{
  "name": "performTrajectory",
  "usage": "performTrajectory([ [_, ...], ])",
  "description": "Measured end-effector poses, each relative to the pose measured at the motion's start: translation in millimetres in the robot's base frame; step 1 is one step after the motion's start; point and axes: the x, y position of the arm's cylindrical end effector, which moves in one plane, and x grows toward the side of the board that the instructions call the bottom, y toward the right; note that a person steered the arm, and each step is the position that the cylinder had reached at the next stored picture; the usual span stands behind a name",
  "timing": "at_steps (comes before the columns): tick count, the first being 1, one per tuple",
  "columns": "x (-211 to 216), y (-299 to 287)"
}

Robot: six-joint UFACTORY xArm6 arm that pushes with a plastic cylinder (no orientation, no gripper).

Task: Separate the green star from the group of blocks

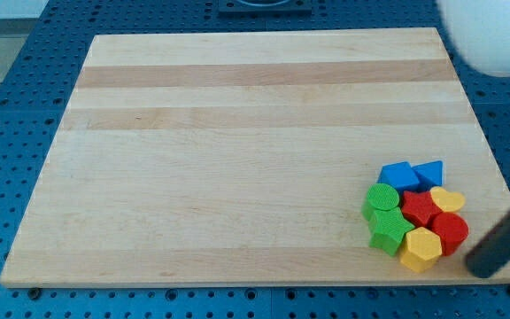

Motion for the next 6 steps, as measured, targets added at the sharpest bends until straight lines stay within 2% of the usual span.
performTrajectory([
  [2, -29.8, -57.5],
  [5, -17.7, -40.6],
  [6, -35.5, -50.6],
])
